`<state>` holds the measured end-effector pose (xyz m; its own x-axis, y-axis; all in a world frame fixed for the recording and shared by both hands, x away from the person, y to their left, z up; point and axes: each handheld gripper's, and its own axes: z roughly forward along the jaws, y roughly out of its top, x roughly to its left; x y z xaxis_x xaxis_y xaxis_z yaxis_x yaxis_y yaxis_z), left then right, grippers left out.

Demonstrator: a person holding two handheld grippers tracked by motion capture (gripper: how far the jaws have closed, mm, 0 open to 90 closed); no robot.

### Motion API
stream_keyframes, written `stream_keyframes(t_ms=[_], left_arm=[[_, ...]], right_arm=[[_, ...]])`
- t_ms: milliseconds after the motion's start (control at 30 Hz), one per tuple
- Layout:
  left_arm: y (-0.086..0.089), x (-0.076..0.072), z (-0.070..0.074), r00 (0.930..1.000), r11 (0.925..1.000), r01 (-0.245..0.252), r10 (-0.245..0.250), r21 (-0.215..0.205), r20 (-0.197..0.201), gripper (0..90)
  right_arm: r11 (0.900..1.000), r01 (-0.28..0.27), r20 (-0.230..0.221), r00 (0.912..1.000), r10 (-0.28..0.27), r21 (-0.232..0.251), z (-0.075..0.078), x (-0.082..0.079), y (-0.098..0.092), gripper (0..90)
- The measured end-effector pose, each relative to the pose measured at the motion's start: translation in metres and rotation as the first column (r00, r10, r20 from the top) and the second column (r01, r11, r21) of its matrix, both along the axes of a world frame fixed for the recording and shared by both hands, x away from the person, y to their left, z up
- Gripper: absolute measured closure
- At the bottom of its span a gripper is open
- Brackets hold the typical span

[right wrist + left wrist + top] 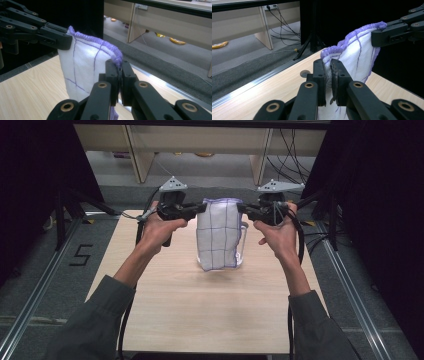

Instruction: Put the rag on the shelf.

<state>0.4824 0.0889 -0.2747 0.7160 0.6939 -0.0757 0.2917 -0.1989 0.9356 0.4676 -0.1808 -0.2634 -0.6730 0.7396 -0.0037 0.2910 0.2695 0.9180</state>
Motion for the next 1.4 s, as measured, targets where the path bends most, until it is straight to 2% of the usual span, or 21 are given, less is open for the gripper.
stream_keyframes(t_ms=[67, 133, 233, 333, 433, 467, 567, 633, 667, 700, 733, 800, 867, 967, 1100, 1133, 1167, 1200, 1300, 1367, 1400], left_arm=[[-0.001, 0.003, 0.002, 1.0000, 1.0000, -0.002, 0.002, 0.009, 0.006, 82.4], [-0.002, 0.006, 0.005, 0.9999, 0.9999, -0.011, 0.011, -0.007, 0.005, 82.4], [-0.006, 0.013, 0.012, 0.9998, 0.9999, -0.013, 0.013, -0.009, 0.017, 82.3], [-0.008, 0.020, 0.015, 0.9994, 0.9995, -0.021, 0.021, -0.025, 0.029, 82.3], [-0.009, 0.024, 0.017, 0.9986, 0.9993, -0.026, 0.027, -0.028, 0.045, 82.3], [-0.009, 0.028, 0.018, 0.9986, 0.9988, -0.026, 0.028, -0.042, 0.045, 82.3], [-0.008, 0.031, 0.018, 0.9986, 0.9983, -0.025, 0.027, -0.052, 0.046, 82.2], [-0.007, 0.037, 0.017, 0.9985, 0.9975, -0.030, 0.033, -0.064, 0.044, 82.0], [-0.007, 0.043, 0.014, 0.9983, 0.9964, -0.037, 0.041, -0.076, 0.041, 82.0], [-0.007, 0.047, 0.012, 0.9986, 0.9953, -0.040, 0.042, -0.089, 0.031, 82.0], [-0.007, 0.050, 0.010, 0.9987, 0.9950, -0.037, 0.040, -0.093, 0.030, 82.0], [-0.007, 0.058, 0.004, 0.9986, 0.9950, -0.034, 0.038, -0.094, 0.038, 82.0], [-0.006, 0.065, -0.002, 0.9988, 0.9929, -0.034, 0.037, -0.114, 0.030, 81.9], [-0.006, 0.073, -0.010, 0.9989, 0.9917, -0.039, 0.042, -0.122, 0.022, 81.8], [-0.007, 0.085, -0.020, 0.9987, 0.9913, -0.047, 0.049, -0.123, 0.016, 81.7], [-0.009, 0.087, -0.022, 0.9984, 0.9920, -0.052, 0.054, -0.116, 0.017, 81.7], [-0.011, 0.092, -0.026, 0.9982, 0.9930, -0.054, 0.056, -0.105, 0.021, 81.8], [-0.011, 0.093, -0.029, 0.9981, 0.9930, -0.058, 0.060, -0.103, 0.014, 81.8], [-0.014, 0.099, -0.038, 0.9976, 0.9949, -0.069, 0.069, -0.074, 0.000, 81.8], [-0.015, 0.101, -0.041, 0.9976, 0.9957, -0.069, 0.069, -0.062, -0.007, 81.8], [-0.015, 0.103, -0.046, 0.9968, 0.9953, -0.078, 0.077, -0.058, -0.019, 81.7]], right_arm=[[1.000, 0.003, -0.003, 1.0000, -0.003, 0.001, 0.001, 0.001, 0.000, 87.5], [1.000, 0.006, 0.009, 0.9999, -0.006, 0.001, 0.004, 0.005, 0.000, 87.5], [0.999, 0.032, 0.016, 0.9994, -0.032, 0.004, 0.010, 0.010, -0.001, 87.4], [0.999, 0.045, 0.007, 0.9990, -0.045, 0.012, 0.014, 0.016, -0.004, 87.5], [0.998, 0.051, 0.005, 0.9987, -0.051, 0.030, 0.018, 0.022, -0.004, 87.4], [0.998, 0.058, 0.013, 0.9982, -0.058, 0.019, 0.019, 0.023, -0.004, 87.4], [0.998, 0.060, -0.002, 0.9982, -0.060, 0.032, 0.021, 0.026, -0.004, 87.4], [0.996, 0.072, -0.005, 0.9974, -0.072, 0.045, 0.023, 0.035, -0.003, 87.4], [0.996, 0.072, 0.004, 0.9974, -0.072, 0.045, 0.022, 0.038, -0.002, 87.4], [0.996, 0.080, -0.013, 0.9968, -0.079, 0.047, 0.022, 0.040, -0.001, 87.4], [0.996, 0.082, -0.002, 0.9966, -0.082, 0.041, 0.020, 0.045, -0.001, 87.4], [0.995, 0.096, -0.010, 0.9954, -0.096, 0.039, 0.017, 0.052, -0.001, 87.4], [0.994, 0.096, -0.022, 0.9953, -0.095, 0.055, 0.013, 0.060, -0.002, 87.4], [0.994, 0.094, -0.029, 0.9953, -0.093, 0.060, 0.007, 0.068, -0.002, 87.4], [0.991, 0.127, -0.052, 0.9908, -0.125, 0.039, -0.005, 0.084, 0.001, 87.4], [0.991, 0.127, -0.052, 0.9908, -0.125, 0.039, -0.005, 0.084, 0.001, 87.4], [0.989, 0.144, -0.068, 0.9876, -0.141, 0.045, -0.010, 0.091, 0.001, 87.3], [0.988, 0.146, -0.061, 0.9877, -0.144, 0.041, -0.013, 0.094, 0.001, 87.3], [0.988, 0.153, -0.089, 0.9846, -0.151, 0.017, -0.021, 0.102, 0.002, 87.3], [0.986, 0.164, -0.091, 0.9825, -0.163, 0.014, -0.024, 0.104, 0.002, 87.3], [0.985, 0.171, -0.114, 0.9791, -0.168, 0.012, -0.031, 0.108, 0.003, 87.3]])
